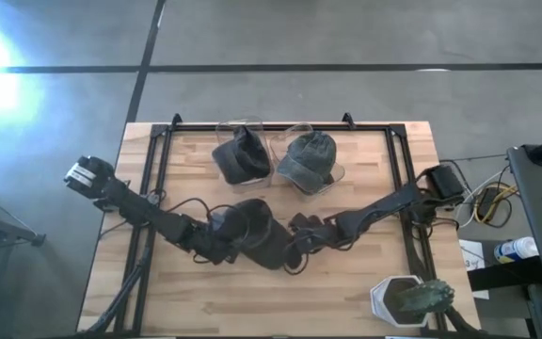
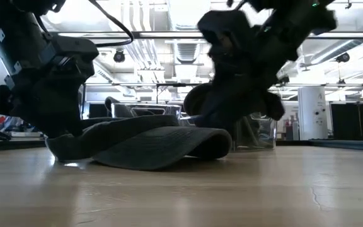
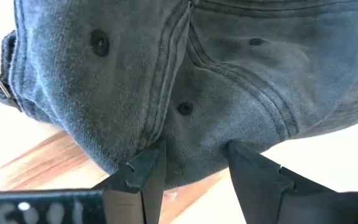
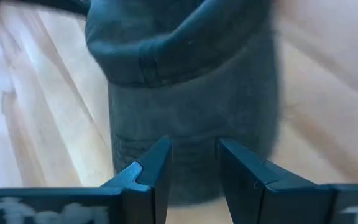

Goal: Pick & Place hat
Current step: Put the black cap into the left transparent bin

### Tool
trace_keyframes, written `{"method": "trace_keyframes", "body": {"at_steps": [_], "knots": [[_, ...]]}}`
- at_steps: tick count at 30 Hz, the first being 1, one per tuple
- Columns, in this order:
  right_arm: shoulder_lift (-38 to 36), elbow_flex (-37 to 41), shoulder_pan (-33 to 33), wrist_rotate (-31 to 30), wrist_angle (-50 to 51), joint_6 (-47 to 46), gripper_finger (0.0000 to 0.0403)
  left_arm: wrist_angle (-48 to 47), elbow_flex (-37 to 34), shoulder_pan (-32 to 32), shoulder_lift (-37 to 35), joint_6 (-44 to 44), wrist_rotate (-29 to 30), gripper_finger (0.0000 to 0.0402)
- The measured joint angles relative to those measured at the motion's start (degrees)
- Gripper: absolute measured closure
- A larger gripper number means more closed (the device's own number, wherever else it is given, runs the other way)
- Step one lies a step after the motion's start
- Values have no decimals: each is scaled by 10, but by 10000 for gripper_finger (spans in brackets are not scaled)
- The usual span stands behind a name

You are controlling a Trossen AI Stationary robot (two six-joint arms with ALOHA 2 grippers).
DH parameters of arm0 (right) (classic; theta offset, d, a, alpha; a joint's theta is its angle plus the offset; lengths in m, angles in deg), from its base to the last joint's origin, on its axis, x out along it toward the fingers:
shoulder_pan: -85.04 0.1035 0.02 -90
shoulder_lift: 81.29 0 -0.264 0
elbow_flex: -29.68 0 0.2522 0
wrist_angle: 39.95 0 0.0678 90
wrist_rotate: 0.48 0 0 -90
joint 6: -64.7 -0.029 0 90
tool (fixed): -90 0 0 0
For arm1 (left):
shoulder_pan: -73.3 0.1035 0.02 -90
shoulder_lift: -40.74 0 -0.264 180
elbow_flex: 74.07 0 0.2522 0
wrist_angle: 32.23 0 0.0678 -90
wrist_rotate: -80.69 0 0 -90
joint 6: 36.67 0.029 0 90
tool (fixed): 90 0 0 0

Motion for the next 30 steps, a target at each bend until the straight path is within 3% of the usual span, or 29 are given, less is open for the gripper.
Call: {"method": "trace_keyframes", "body": {"at_steps": [5, 8, 16, 20, 25, 30], "knots": [[75, -65, -5, 141, -15, 27, 284, 2, -3, 8, 0, 3, 47, 234], [113, -113, -2, 207, -35, 90, 284, 6, -3, 14, 0, 15, 83, 234], [169, -217, -16, 266, -39, 243, 284, 47, 10, 17, 0, 47, 223, 234], [168, -239, -14, 249, -41, 286, 284, 53, 44, 10, -1, 83, 276, 234], [142, -247, -14, 181, -3, 332, 284, 30, 93, -13, -2, 137, 278, 234], [115, -252, -12, 74, 40, 374, 284, -70, 139, -58, -2, 65, 254, 234]]}}
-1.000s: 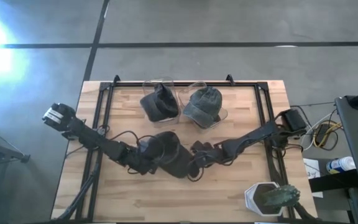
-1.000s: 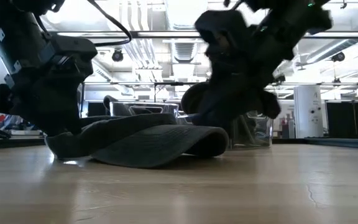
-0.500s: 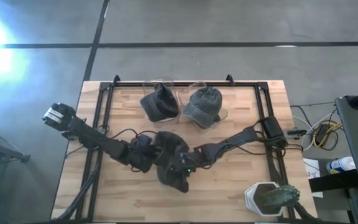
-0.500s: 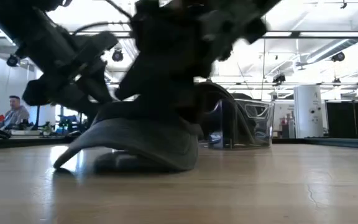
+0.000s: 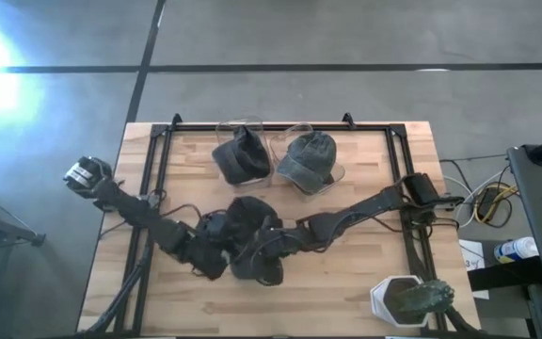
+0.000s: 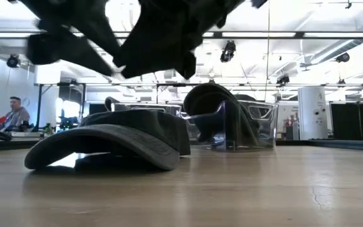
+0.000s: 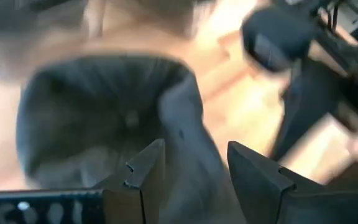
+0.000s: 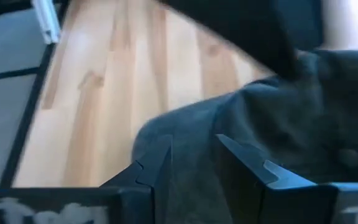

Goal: Pick & Place hat
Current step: Put the black cap into the left transparent bin

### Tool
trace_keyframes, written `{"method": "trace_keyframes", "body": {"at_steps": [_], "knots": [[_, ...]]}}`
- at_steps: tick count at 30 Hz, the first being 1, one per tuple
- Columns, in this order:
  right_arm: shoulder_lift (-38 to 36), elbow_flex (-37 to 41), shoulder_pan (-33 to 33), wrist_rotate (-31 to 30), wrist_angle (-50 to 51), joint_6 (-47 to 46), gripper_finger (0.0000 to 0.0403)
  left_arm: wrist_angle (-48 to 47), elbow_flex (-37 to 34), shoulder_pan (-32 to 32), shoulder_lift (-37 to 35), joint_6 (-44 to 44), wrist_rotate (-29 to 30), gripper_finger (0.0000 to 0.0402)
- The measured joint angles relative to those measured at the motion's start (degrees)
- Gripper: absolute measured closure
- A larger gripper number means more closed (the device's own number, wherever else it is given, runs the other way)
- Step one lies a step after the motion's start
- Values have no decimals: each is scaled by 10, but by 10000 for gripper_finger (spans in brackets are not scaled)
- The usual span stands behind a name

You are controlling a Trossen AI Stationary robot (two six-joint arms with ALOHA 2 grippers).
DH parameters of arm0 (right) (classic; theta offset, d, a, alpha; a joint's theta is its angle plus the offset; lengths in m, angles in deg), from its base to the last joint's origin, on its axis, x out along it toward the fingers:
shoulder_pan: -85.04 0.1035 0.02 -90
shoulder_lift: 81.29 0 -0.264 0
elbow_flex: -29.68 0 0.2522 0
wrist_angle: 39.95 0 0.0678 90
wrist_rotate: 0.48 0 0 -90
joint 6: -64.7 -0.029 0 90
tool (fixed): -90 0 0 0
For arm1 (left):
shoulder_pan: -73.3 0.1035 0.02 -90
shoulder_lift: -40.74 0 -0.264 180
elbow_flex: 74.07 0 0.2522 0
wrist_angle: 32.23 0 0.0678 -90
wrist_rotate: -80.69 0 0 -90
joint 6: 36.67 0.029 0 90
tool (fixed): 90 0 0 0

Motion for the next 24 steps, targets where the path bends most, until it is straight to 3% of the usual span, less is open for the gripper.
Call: {"method": "trace_keyframes", "body": {"at_steps": [5, 9, 17, 21, 24], "knots": [[-5, 2, -17, -44, 35, -3, 284, -43, 5, -92, 2, -171, -1, 234], [8, 3, -50, -41, 47, -50, 284, 47, -20, -158, 21, -296, -4, 234], [55, 3, -119, 104, 56, -114, 284, 327, -29, -178, 144, -313, -90, 234], [59, 3, -106, 121, 64, -114, 284, 354, -7, -173, 201, -339, -89, 234], [59, 3, -91, 124, 67, -116, 284, 351, -2, -173, 229, -370, -52, 234]]}}
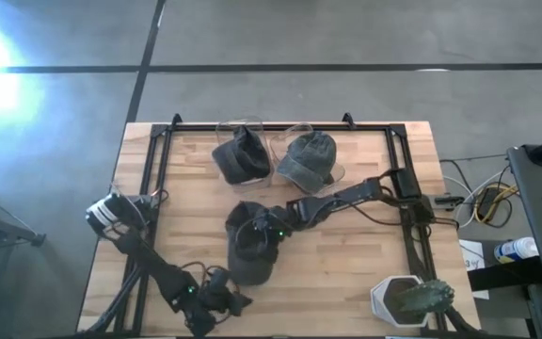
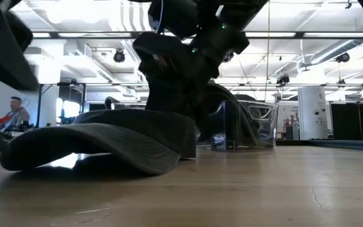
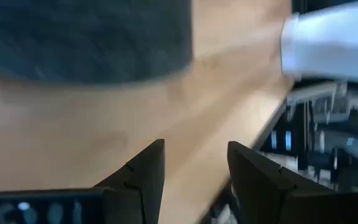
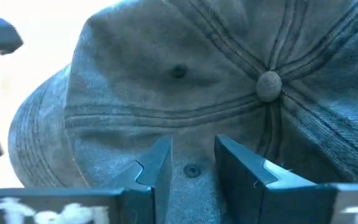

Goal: Pick & Place hat
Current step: Put the black cap into the left transparent bin

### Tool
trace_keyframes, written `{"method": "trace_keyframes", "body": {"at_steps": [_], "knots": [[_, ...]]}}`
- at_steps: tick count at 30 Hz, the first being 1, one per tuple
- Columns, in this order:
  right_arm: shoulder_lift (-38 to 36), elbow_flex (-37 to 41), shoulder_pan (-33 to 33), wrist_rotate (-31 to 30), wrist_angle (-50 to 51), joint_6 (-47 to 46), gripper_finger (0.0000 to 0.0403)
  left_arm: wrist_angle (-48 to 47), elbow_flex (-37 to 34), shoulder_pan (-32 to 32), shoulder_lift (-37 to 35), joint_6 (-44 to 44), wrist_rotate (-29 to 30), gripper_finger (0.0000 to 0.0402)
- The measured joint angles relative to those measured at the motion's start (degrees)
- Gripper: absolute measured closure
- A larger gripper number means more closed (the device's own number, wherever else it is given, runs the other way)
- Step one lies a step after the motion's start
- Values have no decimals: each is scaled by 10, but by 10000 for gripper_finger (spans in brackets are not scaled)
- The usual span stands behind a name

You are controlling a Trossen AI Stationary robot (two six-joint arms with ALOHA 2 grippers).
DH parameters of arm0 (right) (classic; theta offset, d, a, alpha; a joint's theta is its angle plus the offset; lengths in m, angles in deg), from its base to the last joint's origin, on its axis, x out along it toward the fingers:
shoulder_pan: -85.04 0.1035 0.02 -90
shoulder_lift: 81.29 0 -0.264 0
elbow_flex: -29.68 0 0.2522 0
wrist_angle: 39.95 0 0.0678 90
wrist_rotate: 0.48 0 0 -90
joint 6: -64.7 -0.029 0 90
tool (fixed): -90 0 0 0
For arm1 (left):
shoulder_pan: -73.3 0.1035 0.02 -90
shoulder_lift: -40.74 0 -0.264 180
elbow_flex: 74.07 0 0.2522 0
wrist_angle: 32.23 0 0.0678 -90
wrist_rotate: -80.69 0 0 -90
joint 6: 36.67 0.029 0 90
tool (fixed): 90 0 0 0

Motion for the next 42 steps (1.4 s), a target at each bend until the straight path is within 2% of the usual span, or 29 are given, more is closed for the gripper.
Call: {"method": "trace_keyframes", "body": {"at_steps": [4, 10, 14, 22, 27, 31, 36, 42], "knots": [[0, 0, 21, -1, 15, -9, 284, -21, 0, 0, 11, -56, 56, 234], [0, 0, 45, 5, 28, -18, 284, -128, 11, -2, -3, -99, 74, 234], [0, 0, 58, 21, 27, -26, 284, -164, 10, -2, -10, -121, 100, 234], [0, 0, 76, 46, -17, -38, 284, -162, 9, 7, -15, -100, 178, 234], [0, -4, 77, 49, -32, -52, 285, -162, 9, 17, -15, -71, 180, 237], [-4, -10, 77, 51, -24, -40, 284, -161, 12, 15, -16, -65, 173, 277], [-25, -11, 85, 69, 6, 16, 284, -156, 22, 15, -17, -32, 170, 380], [-56, -11, 89, 72, 52, 42, 284, -177, 22, 13, -43, -11, 164, 391]]}}
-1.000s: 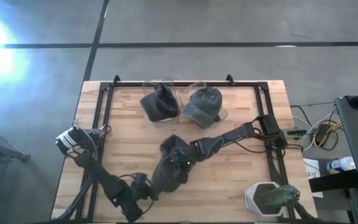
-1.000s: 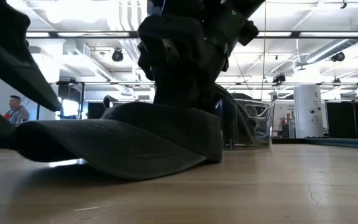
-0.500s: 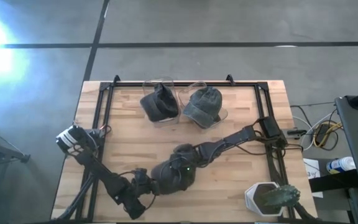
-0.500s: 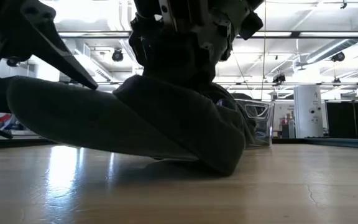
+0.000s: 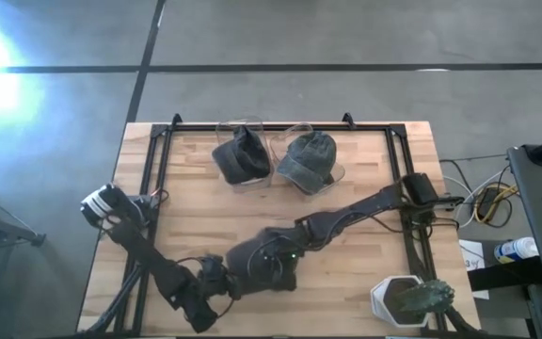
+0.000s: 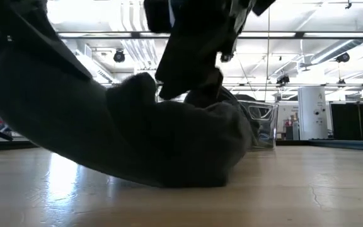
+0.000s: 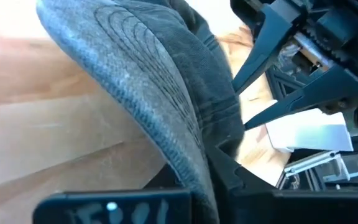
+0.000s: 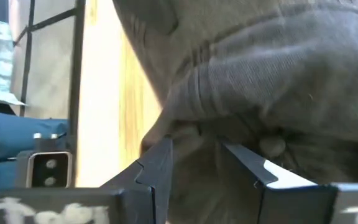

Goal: Pick & Place hat
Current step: Put the black cap into the left transparent bin

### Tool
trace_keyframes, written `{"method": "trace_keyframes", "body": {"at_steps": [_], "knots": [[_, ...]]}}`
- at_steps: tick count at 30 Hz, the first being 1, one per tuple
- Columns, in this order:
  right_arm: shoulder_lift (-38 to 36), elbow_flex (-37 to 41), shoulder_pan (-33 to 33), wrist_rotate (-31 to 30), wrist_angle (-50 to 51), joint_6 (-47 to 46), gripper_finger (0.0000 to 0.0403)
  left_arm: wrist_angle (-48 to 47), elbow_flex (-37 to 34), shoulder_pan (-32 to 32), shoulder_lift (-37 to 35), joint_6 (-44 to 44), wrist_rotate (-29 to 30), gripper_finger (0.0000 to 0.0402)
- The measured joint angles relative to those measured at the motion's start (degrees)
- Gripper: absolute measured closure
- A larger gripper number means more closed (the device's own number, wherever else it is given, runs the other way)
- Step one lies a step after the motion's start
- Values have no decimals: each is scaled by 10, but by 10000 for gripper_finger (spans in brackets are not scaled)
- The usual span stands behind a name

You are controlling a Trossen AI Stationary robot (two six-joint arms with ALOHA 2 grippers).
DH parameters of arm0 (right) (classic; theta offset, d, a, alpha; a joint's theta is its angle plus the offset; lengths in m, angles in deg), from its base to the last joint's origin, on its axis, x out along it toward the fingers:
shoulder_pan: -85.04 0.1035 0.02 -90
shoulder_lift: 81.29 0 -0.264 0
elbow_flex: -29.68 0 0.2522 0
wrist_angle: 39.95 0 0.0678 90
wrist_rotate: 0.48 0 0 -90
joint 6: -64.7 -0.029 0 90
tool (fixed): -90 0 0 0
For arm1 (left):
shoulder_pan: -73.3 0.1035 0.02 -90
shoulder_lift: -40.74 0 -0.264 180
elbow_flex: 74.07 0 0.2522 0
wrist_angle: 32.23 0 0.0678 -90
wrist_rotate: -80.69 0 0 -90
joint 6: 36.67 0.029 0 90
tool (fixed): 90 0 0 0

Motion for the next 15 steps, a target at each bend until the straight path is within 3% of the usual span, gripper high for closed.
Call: {"method": "trace_keyframes", "body": {"at_steps": [5, 8, 12, 15], "knots": [[-53, 0, 0, -3, 13, 9, 284, -72, 10, -10, -76, 40, 3, 395], [-94, 0, 0, -43, 27, 12, 284, -135, 31, -10, -134, 84, 23, 396], [-162, 0, 1, -144, 54, 13, 284, -260, 74, -1, -197, 120, 65, 396], [-212, 0, 8, -254, 78, 13, 284, -362, 109, 12, -234, 135, 113, 396]]}}
